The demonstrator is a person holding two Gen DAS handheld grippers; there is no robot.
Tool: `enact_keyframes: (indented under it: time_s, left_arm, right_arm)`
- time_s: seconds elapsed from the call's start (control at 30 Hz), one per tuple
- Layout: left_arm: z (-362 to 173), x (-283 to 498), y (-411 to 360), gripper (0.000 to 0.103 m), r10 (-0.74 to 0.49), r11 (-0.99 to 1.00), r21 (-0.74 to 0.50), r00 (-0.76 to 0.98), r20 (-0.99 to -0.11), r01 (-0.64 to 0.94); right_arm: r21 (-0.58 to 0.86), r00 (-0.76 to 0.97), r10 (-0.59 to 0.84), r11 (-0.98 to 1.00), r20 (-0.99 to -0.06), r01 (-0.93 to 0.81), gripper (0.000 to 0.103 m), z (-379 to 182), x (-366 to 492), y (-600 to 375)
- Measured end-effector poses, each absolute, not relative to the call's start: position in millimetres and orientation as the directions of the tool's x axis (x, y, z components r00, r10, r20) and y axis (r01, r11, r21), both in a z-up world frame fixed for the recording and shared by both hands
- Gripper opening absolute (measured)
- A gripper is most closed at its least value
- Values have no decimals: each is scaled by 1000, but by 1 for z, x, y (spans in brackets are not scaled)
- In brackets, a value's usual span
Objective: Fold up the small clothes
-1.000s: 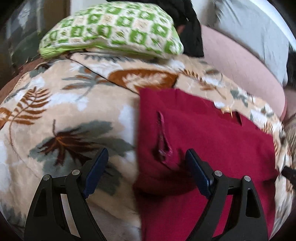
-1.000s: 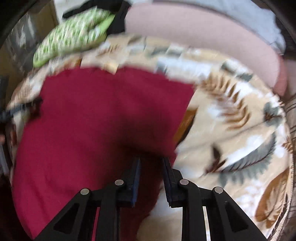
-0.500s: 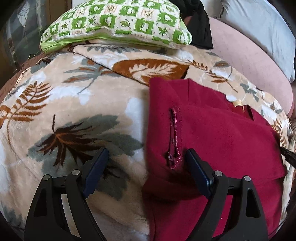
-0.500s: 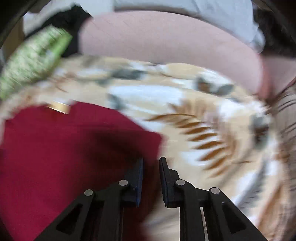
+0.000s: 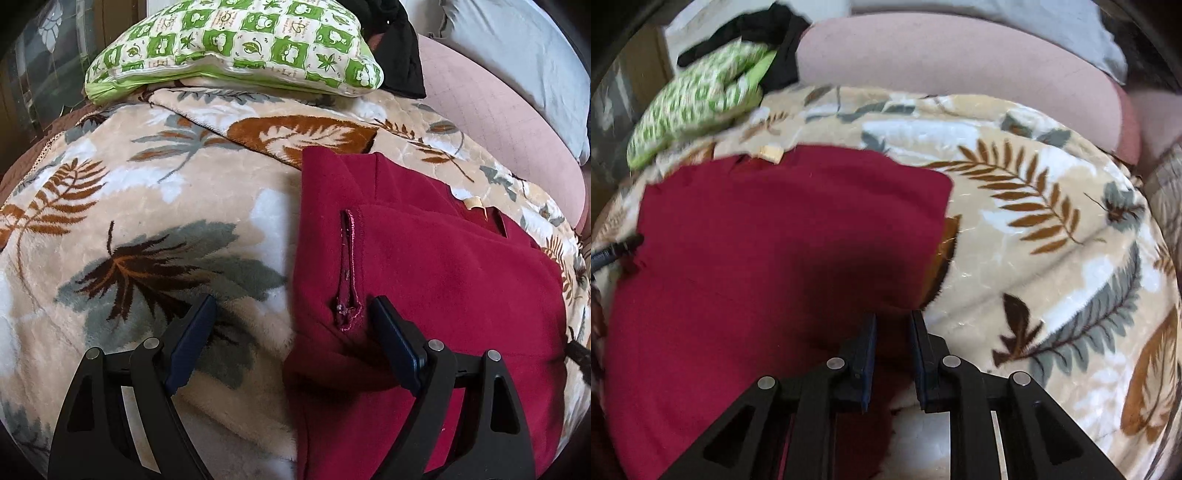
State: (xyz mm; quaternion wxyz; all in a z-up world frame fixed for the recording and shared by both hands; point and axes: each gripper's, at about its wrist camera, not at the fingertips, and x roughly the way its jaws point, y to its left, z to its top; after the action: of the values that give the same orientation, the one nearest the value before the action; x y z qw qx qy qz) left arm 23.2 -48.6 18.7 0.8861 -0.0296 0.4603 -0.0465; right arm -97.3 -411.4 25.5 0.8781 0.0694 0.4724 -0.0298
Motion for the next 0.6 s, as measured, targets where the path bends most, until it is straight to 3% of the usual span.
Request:
enact_keyframes:
  time_s: [0.13,0.27,0.43,0.6]
  left_arm:
    - [20,22,-49,86,-105,994,-89,578,-809,55]
    - [20,22,-50,86,-101,995,-85,580,-808,56]
    - [21,21,-51,86,-99,995,-79,583,-806,59]
    - [28,13,-53,86,-75,997,-39,613,-786,71]
  right_arm:
    - [138,597,38,983,-802,122,19,43,-102,-416]
    - [150,628,40,981,-777,123,36,46,-82,-411]
    - [118,526,1,975,-850,190,45,5,-58,-412]
    - [190,575,31,957,-817,219,45,22,-85,-417]
